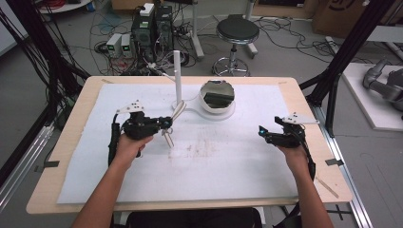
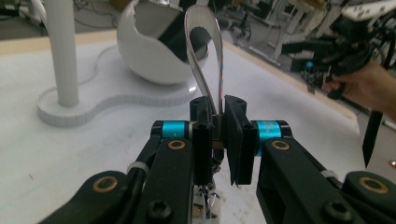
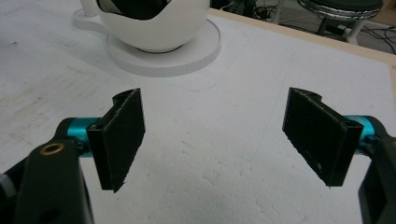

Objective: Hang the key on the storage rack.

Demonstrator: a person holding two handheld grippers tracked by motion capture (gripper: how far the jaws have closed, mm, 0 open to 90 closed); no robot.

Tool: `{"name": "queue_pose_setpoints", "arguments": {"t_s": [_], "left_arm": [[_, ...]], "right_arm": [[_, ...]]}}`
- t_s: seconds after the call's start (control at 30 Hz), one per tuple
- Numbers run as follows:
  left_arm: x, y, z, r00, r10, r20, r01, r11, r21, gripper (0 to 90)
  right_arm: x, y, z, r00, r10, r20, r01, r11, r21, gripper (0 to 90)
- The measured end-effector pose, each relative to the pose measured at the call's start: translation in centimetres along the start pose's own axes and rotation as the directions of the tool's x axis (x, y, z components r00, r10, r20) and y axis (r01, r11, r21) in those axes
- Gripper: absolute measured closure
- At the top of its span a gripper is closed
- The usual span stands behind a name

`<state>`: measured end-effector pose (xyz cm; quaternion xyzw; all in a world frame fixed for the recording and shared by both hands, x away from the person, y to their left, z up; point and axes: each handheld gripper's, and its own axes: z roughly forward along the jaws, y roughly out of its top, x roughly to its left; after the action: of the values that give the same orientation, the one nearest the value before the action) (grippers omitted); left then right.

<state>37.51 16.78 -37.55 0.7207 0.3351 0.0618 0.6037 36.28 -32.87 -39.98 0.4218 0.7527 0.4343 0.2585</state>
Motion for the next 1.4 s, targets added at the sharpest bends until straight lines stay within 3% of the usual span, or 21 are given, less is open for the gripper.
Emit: {"name": "queue_pose_setpoints", "arguments": {"t_s": [0.1, 0.27, 0.5, 0.57, 0.7, 0.8, 0.87, 0.97, 1.2, 1.3, 1.4], "left_arm": [[0.2, 0.9, -0.5, 0.9999, -0.003, -0.013, 0.002, 0.9988, -0.049, 81.6], [0.3, 2.0, -1.5, 0.9961, 0.016, -0.086, -0.026, 0.993, -0.115, 81.6], [-0.1, 4.2, -1.5, 0.9843, 0.065, -0.164, -0.088, 0.9871, -0.134, 81.6], [-0.2, 4.9, -1.2, 0.9761, 0.087, -0.199, -0.112, 0.9866, -0.119, 81.6], [-0.5, 6.0, -0.6, 0.9528, 0.121, -0.278, -0.153, 0.9835, -0.096, 81.6], [-0.4, 6.6, -0.1, 0.9467, 0.128, -0.296, -0.16, 0.9831, -0.088, 81.6], [-0.4, 7.0, 0.2, 0.9476, 0.127, -0.293, -0.16, 0.9829, -0.092, 81.6], [-0.5, 7.4, 0.7, 0.9434, 0.137, -0.302, -0.167, 0.9829, -0.077, 81.5], [-0.7, 7.7, 2.3, 0.9102, 0.179, -0.373, -0.198, 0.9801, -0.012, 81.6], [-0.9, 7.6, 2.8, 0.8903, 0.204, -0.407, -0.217, 0.9761, 0.015, 81.6], [-0.9, 7.5, 3.3, 0.8809, 0.209, -0.425, -0.214, 0.9761, 0.036, 81.5]], "right_arm": [[0.0, 0.0, 0.0, 1.0, -0.004, 0.0, 0.004, 1.0, -0.001, 21.4], [-0.1, 0.0, -0.1, 1.0, 0.003, 0.0, -0.003, 1.0, -0.003, 21.4], [-0.1, 0.0, 0.0, 1.0, -0.001, 0.001, 0.001, 1.0, -0.003, 21.4], [-0.1, 0.0, 0.0, 1.0, 0.004, 0.0, -0.004, 1.0, -0.004, 21.4], [-0.2, 0.0, -0.1, 1.0, 0.007, -0.004, -0.007, 1.0, -0.005, 21.4], [-0.2, 0.0, -0.1, 0.9999, 0.011, -0.002, -0.011, 1.0, -0.009, 21.4], [-0.2, 0.0, -0.1, 0.9999, 0.012, -0.004, -0.012, 1.0, -0.009, 21.4], [-0.2, 0.0, -0.1, 1.0, 0.009, -0.004, -0.009, 1.0, -0.009, 21.4], [-0.2, 0.0, -0.2, 1.0, 0.008, -0.006, -0.008, 1.0, -0.011, 21.4], [-0.2, 0.0, -0.2, 0.9999, 0.009, -0.006, -0.009, 1.0, -0.013, 21.3], [-0.3, 0.0, -0.2, 0.9999, 0.009, -0.006, -0.009, 1.0, -0.013, 21.3]]}}
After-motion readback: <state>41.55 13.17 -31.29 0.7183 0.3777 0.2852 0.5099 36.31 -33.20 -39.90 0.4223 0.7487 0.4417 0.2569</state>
